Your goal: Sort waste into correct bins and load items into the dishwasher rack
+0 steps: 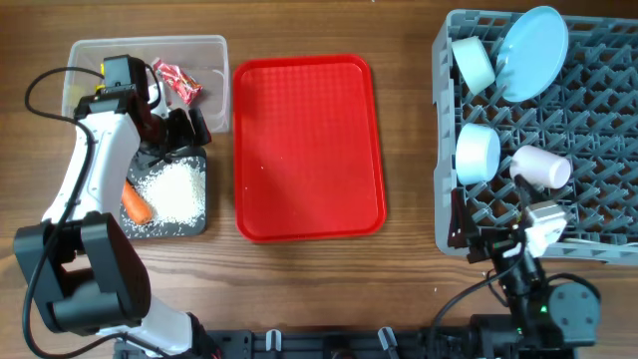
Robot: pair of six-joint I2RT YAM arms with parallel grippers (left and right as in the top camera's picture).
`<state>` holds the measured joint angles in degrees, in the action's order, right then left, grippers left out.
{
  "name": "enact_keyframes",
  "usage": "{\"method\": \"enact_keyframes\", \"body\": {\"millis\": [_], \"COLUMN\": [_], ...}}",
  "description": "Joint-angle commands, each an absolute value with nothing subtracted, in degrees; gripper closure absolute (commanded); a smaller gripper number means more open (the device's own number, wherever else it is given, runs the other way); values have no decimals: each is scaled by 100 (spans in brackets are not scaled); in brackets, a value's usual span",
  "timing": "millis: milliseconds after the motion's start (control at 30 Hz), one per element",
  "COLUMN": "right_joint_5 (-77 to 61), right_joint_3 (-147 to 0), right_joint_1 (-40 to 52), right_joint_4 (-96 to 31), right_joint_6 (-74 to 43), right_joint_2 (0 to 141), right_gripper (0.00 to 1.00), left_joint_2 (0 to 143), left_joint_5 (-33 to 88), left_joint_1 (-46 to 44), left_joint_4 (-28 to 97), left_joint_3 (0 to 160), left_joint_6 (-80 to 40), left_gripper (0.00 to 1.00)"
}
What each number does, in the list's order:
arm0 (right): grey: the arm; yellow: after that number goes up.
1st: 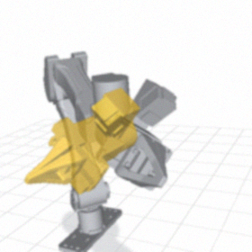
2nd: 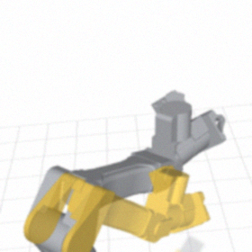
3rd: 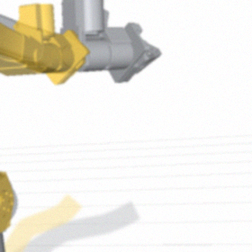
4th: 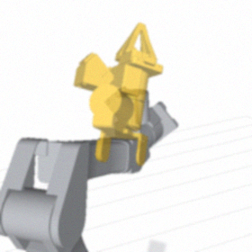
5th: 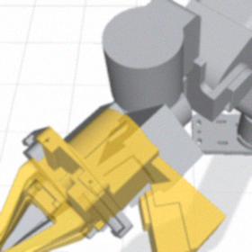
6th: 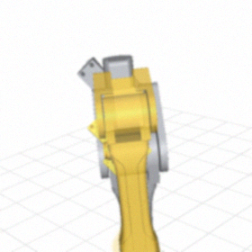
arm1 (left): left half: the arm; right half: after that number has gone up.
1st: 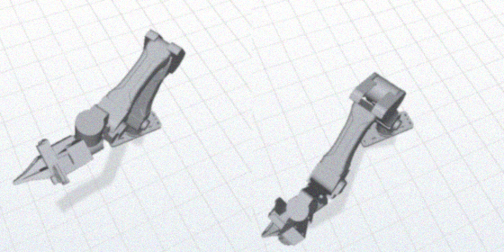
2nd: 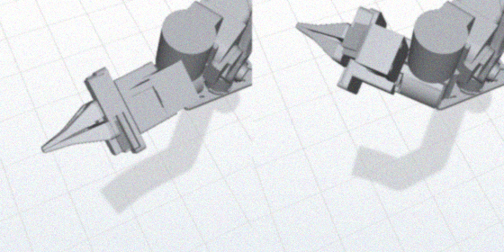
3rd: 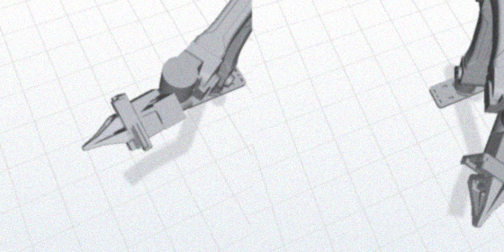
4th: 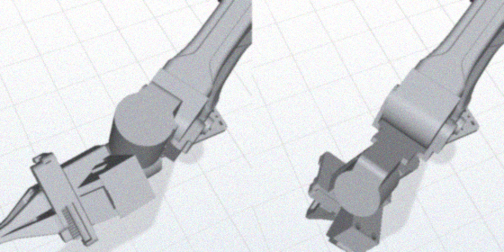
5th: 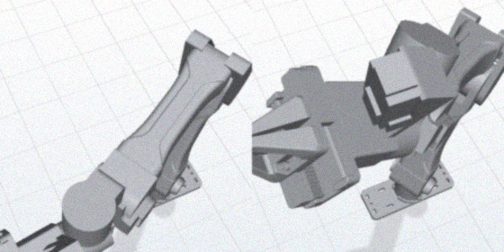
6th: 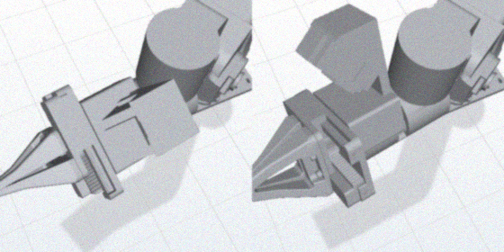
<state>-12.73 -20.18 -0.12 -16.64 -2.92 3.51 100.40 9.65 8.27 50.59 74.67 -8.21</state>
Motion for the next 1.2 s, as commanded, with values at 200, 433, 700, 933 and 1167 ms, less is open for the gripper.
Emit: {"method": "enact_keyframes", "body": {"millis": [200,433,700,933,1167], "right_joint_5": [-1015,-1004,-965,-963,-965], "right_joint_3": [-580,-30,-30,-30,-30], "right_joint_1": [23,220,231,228,228], "right_joint_4": [-427,296,78,78,78], "right_joint_6": [-401,-596,-449,-449,-451], "right_joint_2": [19,19,19,21,21], "right_gripper": [0,0,0,0,1], "left_joint_2": [10009,10009,10009,10009,10009], "left_joint_5": [934,934,932,932,932], "left_joint_1": [843,843,843,843,843], "left_joint_4": [5063,5063,5063,5063,5063], "left_joint_3": [7419,7419,7419,7419,7419], "left_joint_6": [-812,-812,-812,-812,-812], "left_gripper": [0,0,0,0,0]}}
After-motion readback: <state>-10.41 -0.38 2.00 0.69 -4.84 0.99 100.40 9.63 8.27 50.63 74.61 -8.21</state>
